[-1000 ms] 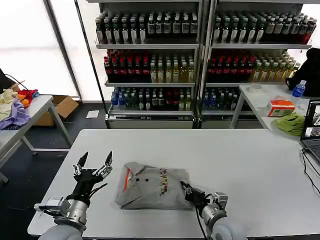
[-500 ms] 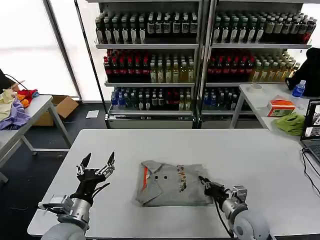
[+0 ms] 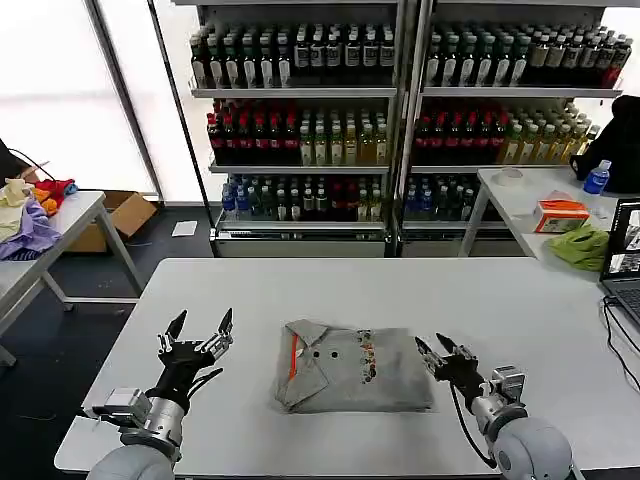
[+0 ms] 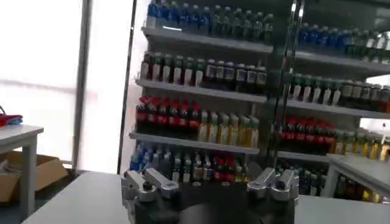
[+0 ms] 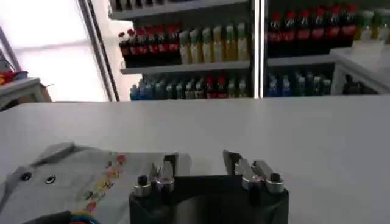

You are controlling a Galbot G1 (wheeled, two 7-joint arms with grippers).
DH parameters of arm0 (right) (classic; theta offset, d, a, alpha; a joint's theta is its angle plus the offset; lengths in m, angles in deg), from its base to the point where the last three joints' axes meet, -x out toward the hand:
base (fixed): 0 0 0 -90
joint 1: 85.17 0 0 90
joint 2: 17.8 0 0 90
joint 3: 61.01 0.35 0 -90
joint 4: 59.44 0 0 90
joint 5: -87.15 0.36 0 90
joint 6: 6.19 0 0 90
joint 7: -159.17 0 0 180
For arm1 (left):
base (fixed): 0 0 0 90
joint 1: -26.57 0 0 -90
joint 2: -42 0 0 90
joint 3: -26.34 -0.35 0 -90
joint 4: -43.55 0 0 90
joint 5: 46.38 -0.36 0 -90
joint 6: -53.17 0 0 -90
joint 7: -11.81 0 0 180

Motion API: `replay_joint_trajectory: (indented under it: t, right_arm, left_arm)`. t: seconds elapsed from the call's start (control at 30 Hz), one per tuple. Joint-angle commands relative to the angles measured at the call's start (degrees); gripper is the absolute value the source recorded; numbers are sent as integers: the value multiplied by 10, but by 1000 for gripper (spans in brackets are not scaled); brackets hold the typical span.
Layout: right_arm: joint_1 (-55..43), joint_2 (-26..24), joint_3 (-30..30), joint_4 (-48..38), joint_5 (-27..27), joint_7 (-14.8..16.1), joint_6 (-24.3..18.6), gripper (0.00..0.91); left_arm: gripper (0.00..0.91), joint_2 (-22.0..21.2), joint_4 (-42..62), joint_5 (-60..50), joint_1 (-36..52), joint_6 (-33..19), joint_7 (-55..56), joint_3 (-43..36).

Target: Fold and organize the clothes.

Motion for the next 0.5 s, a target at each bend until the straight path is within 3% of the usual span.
replay_joint_trajectory:
  t: [0.03,0.13,0.2,0.23,0.27,0.5]
  right_arm:
    - [-97,66,-159,-6,-123,-47,-36,907]
    - [-129,98,-225,-45,-134,-105,-28,907]
    - [-151,125,-256,-65,-141,-154,41,907]
    - [-156,139,-261,-72,-124,-189,65,907]
    - [-160,148,-262,-78,-104,-206,82,907]
    - [-152,141,-269,-129,-104,-223,95,907]
  left_arm:
    - [907,3,7,-1,0,2,2,-6]
    - [907,4,6,-4,-8,2,2,-4]
    - [907,3,4,-5,-13,2,2,1]
    - [907,2,3,-4,-15,2,2,3]
    - [907,1,1,-3,-18,2,3,4]
    - [907,-3,6,-5,-22,2,4,8]
